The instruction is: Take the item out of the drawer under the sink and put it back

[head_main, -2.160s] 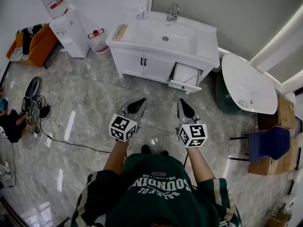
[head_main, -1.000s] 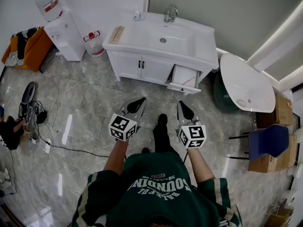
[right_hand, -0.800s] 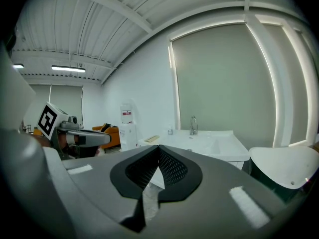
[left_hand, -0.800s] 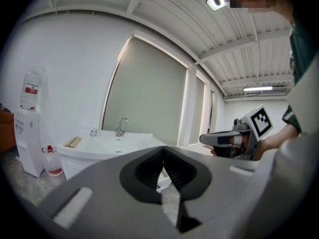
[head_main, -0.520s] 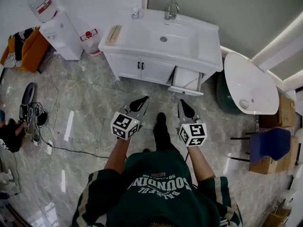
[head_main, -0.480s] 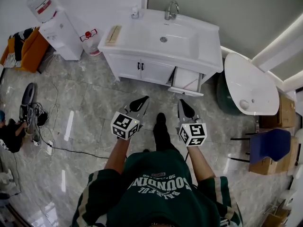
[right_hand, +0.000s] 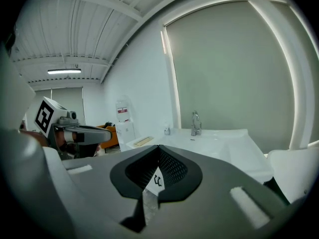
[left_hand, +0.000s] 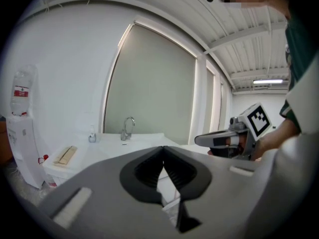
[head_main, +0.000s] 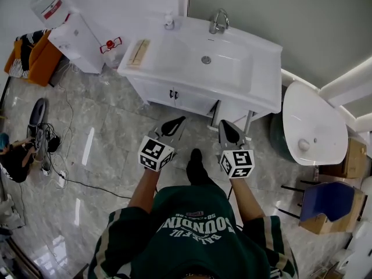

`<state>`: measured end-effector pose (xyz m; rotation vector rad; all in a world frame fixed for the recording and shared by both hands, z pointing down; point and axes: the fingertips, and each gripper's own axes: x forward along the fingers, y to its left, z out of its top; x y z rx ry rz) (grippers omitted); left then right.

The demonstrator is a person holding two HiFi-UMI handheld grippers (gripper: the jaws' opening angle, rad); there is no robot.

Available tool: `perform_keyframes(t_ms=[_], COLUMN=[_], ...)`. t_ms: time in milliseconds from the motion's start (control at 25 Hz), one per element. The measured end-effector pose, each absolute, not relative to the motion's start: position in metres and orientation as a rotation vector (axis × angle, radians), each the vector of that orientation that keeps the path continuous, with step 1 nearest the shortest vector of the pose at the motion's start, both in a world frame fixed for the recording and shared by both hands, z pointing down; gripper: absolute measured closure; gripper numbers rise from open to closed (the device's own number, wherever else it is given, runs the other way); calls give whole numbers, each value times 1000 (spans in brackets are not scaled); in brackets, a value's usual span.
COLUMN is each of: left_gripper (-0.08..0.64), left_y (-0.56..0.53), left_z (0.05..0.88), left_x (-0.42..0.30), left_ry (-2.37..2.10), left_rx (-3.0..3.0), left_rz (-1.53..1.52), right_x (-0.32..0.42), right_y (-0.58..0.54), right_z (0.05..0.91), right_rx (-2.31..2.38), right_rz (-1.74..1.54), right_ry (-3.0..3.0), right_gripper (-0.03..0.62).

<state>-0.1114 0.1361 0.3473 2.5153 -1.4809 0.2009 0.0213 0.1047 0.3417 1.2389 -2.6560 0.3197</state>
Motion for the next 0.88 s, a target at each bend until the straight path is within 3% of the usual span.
perform_keyframes(t_ms=[440, 880], left_gripper=[509, 509], left_y=[14, -21], left_z=[346, 358], left_x=[-97, -105], left_ry=[-1504, -1442], left_rx=[2468, 2470], left_rz=[207, 192], right_x=[25, 20], right_y=[-26, -55], right_z=[340, 348], right_rx=[1158, 1206], right_rz=[343, 365], right_ry=[-2698, -2663], right_gripper=[589, 589])
